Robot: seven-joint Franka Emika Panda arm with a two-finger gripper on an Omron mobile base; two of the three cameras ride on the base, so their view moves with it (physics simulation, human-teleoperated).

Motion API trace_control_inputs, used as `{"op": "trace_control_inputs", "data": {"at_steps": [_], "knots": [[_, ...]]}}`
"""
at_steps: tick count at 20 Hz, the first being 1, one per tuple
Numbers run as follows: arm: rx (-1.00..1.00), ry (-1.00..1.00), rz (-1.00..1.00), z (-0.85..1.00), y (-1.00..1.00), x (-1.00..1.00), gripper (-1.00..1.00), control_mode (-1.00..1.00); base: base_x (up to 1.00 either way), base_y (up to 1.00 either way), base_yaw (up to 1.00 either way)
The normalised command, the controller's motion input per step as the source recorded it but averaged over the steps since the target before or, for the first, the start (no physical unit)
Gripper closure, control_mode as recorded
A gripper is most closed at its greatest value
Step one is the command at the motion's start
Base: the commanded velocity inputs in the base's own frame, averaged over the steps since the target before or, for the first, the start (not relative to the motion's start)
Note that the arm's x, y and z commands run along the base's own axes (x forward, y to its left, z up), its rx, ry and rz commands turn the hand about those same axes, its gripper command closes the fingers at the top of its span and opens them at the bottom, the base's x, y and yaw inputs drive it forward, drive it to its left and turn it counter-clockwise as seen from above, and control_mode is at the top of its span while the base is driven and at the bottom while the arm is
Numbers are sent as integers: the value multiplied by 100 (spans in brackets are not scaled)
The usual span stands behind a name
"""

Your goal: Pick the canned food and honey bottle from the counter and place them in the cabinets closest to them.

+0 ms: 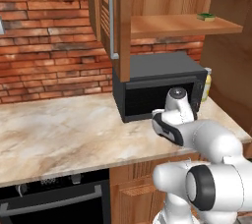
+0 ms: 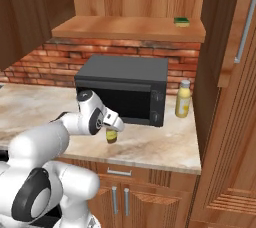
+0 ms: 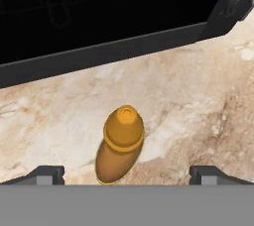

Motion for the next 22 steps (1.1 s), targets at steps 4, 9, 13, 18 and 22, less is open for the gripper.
{"op": "trace_control_inputs", "data": {"at_steps": [4, 9, 13, 18, 22], "knots": [[0, -3, 0, -12, 0, 24, -100, -100, 0, 0, 0], [0, -1, 0, -17, -2, 19, -100, -100, 0, 0, 0], [0, -1, 0, -18, -7, 13, -100, -100, 0, 0, 0], [0, 0, 0, -8, -2, 3, 100, -100, 0, 0, 0], [0, 0, 0, 0, 0, 0, 100, -100, 0, 0, 0]]}}
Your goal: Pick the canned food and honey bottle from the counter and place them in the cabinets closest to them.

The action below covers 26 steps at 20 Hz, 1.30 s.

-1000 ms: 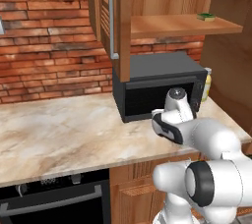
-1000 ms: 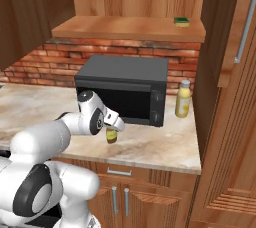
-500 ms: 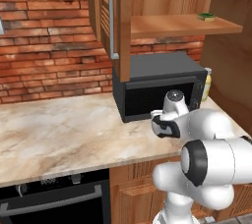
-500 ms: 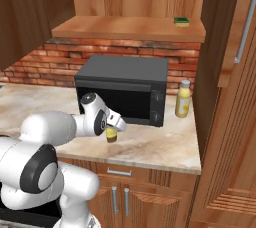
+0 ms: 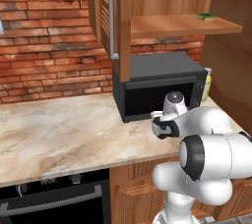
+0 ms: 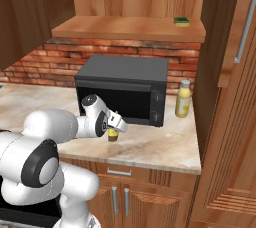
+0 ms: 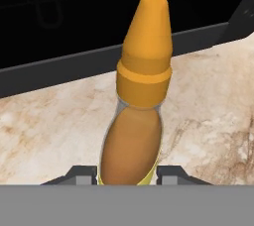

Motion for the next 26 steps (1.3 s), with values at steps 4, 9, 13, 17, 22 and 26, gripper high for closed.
{"op": "trace_control_inputs", "data": {"at_steps": [4, 9, 13, 17, 22, 26], "knots": [[0, 0, 0, 0, 0, 0, 100, -100, 0, 0, 0], [0, 0, -1, 0, 0, 0, 100, -100, 0, 0, 0], [0, -1, -3, 20, 0, -1, 100, -100, 0, 0, 0], [0, 0, -4, 41, 0, -7, 100, -100, 0, 0, 0], [0, 0, -2, 48, -1, -16, 100, -100, 0, 0, 0], [0, 0, 0, 53, -5, -23, 100, -100, 0, 0, 0]]}}
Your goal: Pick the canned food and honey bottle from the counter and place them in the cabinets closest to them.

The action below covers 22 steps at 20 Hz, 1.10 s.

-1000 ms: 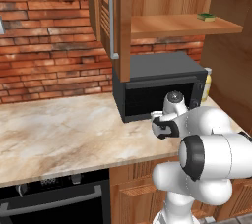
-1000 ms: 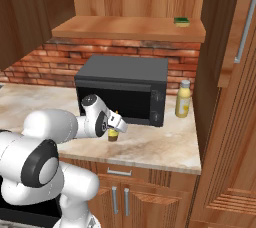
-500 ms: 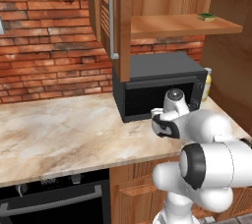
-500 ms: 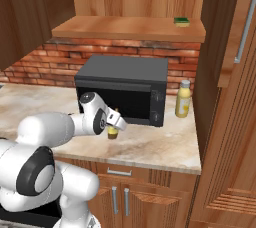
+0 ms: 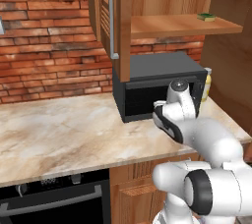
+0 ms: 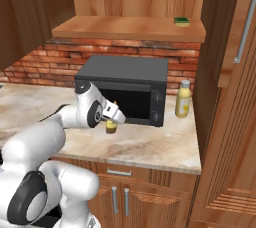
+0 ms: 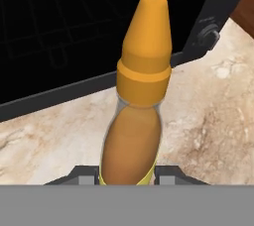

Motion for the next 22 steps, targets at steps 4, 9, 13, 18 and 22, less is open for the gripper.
{"op": "trace_control_inputs", "data": {"at_steps": [4, 9, 13, 18, 22], "knots": [[1, 0, 0, 55, -12, -36, 100, -100, 0, 0, 0], [3, -7, 0, 53, -21, -51, 100, -100, 0, 0, 0], [2, -11, 1, 52, -17, -57, 100, -100, 0, 0, 0], [1, -16, 5, 55, -4, -59, 100, -100, 0, 0, 0], [0, -17, 8, 64, 0, -58, 100, -100, 0, 0, 0]]}}
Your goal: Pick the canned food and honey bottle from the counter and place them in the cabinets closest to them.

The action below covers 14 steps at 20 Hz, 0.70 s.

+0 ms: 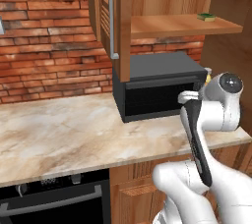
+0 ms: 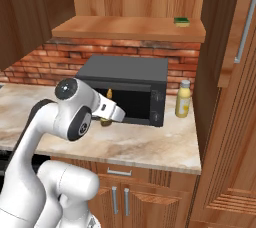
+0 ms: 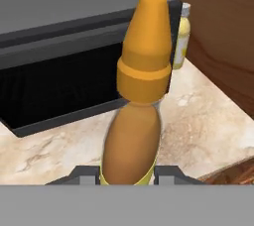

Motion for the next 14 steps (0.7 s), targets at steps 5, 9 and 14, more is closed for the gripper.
{"op": "trace_control_inputs", "data": {"at_steps": [5, 9, 14], "knots": [[0, -12, 11, 68, 0, -51, 100, -100, 0, 0, 0], [0, -13, 10, 72, 3, -44, 100, -100, 0, 0, 0], [0, -11, 8, 72, 4, -43, 100, -100, 0, 0, 0]]}}
